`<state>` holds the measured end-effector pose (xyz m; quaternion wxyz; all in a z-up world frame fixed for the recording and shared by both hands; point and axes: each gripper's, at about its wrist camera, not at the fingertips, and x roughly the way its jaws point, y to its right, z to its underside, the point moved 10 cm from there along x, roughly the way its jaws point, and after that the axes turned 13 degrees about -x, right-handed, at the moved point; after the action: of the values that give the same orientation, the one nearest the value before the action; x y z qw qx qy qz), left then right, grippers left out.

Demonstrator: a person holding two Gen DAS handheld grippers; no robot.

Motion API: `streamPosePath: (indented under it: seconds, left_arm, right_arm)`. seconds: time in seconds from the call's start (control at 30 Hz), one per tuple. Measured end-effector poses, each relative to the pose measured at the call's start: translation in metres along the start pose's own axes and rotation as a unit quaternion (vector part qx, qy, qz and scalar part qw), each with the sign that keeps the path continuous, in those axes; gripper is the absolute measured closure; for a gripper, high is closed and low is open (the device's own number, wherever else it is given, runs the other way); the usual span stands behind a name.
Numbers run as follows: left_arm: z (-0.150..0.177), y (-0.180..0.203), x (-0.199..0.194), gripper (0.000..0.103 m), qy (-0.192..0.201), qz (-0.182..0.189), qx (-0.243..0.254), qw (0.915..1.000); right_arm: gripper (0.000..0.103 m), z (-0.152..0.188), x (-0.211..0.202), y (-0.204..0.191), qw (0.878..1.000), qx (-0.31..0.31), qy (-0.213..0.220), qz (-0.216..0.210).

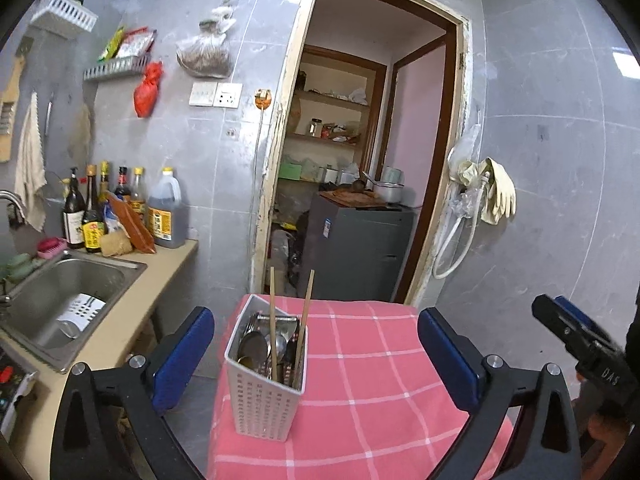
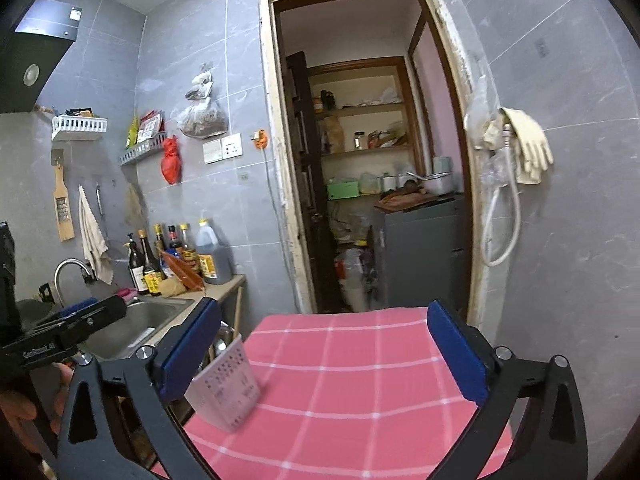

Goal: Organize utensils

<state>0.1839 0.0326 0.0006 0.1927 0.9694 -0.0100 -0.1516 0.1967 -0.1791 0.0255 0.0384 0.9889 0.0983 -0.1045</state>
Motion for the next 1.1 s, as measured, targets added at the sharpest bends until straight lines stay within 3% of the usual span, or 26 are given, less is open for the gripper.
streamPosePath:
  seconds: [0.23, 0.53, 0.87, 1.1]
  left_arm:
    - [0.016, 0.004, -0.028, 0.0, 0.008, -0.016, 0.02, 0.9996]
    - [0.044, -0.005, -0.045, 0.0, -0.011, -0.034, 0.02, 0.9992]
    - [0.073, -0.015, -0.051, 0.0, -0.033, -0.053, 0.009, 0.998]
    - [0.08, -0.013, -0.054, 0.0, -0.033, -0.058, 0.015, 0.9977]
  right_arm:
    - [0.001, 0.012, -0.039, 0.014, 0.999, -0.005, -0.006, 0.032]
    - [0.001, 0.03, -0.071, 0.013, 0.998, -0.014, -0.022, 0.049]
    - [0.001, 0.071, -0.085, 0.008, 0.996, -0.014, -0.057, 0.062]
    - [0.001, 0.078, -0.086, 0.01, 0.996, -0.012, -0.058, 0.062]
